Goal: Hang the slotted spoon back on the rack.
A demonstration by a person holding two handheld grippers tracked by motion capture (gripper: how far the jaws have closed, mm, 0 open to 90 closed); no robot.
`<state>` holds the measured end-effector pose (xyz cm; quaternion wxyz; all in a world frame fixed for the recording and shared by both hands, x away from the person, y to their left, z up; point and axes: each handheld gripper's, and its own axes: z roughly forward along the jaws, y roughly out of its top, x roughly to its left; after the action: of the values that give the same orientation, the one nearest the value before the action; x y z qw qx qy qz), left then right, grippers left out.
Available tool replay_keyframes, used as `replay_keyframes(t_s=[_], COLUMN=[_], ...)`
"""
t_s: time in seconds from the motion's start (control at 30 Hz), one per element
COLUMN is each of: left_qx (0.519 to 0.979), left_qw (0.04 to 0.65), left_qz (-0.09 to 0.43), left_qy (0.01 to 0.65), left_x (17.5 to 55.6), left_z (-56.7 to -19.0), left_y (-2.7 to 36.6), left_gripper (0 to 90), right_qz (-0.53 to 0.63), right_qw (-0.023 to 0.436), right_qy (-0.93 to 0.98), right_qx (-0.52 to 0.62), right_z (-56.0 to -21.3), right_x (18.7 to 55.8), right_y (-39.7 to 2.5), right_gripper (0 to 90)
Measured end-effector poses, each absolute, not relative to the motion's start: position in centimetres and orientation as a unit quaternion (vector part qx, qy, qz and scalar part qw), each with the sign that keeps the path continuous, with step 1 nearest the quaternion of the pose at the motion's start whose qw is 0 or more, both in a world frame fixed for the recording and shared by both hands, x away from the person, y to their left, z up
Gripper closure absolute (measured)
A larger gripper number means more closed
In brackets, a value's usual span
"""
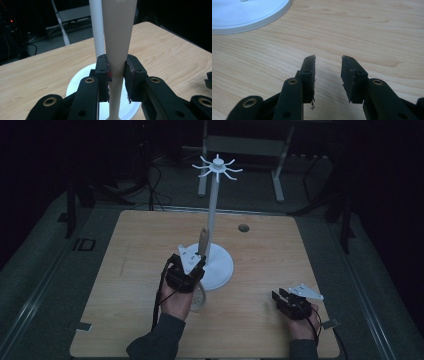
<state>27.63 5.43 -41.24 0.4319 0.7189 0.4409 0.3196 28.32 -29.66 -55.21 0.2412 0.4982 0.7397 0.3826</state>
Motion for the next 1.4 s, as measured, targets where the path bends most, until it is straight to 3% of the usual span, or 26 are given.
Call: replay_keyframes(t_s=[1.4], left_qx=[0.676], left_qw=[0.461], left_qz=[0.367], left_qy=[0.443], left_x=[28.2], left_z=[-37.1], left_y=[4.2], left_gripper=[74.5], right_qz=[0.383], right_qw=[0.246], right_qy=[0.736], right_qx=[0.500], right_z=[-55.2], right_x=[28.3], right_y=[-29.8], right_gripper=[62.2])
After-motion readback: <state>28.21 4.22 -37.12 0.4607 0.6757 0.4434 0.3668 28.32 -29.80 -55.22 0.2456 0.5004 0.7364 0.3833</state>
